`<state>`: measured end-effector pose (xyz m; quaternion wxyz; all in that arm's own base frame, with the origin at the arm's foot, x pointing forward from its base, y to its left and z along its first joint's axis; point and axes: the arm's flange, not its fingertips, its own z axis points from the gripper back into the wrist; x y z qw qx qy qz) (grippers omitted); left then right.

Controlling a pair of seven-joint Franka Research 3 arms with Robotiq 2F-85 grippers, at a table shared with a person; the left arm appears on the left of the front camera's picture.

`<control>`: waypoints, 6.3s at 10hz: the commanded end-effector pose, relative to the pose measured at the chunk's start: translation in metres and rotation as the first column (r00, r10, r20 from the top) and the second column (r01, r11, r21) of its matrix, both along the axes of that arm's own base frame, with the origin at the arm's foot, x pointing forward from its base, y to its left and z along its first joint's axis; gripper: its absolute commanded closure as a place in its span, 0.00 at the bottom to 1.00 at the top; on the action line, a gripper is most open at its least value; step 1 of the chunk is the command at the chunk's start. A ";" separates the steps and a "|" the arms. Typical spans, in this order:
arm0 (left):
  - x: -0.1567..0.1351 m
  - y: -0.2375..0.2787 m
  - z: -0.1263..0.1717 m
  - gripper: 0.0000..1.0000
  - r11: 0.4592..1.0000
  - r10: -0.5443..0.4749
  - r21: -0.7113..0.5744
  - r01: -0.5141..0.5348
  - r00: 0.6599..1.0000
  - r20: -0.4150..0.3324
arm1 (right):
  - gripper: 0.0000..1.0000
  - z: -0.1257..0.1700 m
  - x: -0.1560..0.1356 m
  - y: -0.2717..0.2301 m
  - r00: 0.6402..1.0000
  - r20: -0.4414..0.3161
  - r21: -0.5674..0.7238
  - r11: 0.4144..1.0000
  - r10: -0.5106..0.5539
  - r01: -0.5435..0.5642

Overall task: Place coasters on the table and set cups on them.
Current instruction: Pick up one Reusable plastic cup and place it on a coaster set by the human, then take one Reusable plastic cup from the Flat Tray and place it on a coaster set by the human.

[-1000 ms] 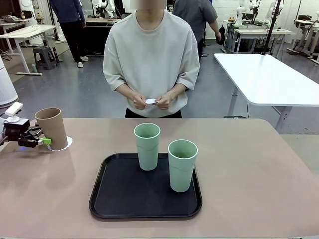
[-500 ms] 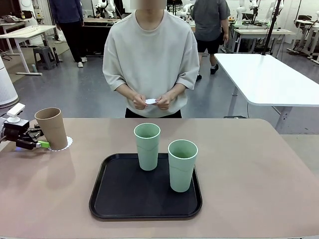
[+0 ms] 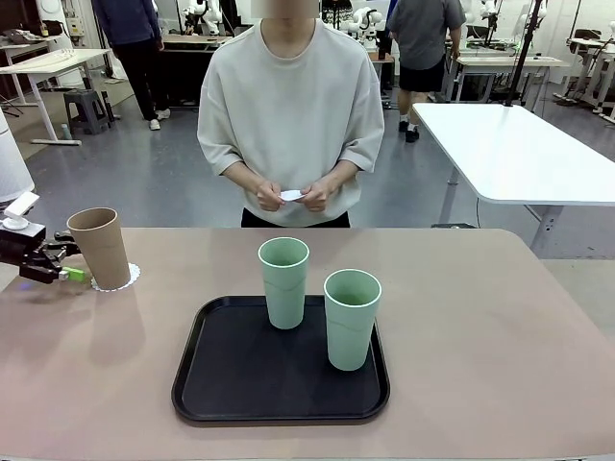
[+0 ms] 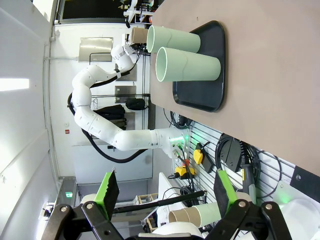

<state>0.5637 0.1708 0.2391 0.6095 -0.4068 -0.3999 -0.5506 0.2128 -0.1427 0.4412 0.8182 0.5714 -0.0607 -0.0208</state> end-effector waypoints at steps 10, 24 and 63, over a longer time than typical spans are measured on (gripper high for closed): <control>-0.144 -0.097 0.206 0.00 0.696 -0.104 0.718 0.016 0.991 0.079 | 0.00 0.000 0.000 0.000 1.000 0.003 0.008 1.000 0.004 -0.004; -0.196 -0.156 0.250 0.00 0.623 0.222 0.756 -0.200 0.972 0.074 | 0.00 0.000 0.000 0.000 1.000 0.003 0.008 1.000 0.004 -0.004; -0.248 0.071 0.221 0.00 0.869 0.337 0.147 -0.473 0.345 -0.876 | 0.00 0.000 0.000 0.000 1.000 0.003 0.008 1.000 0.004 -0.004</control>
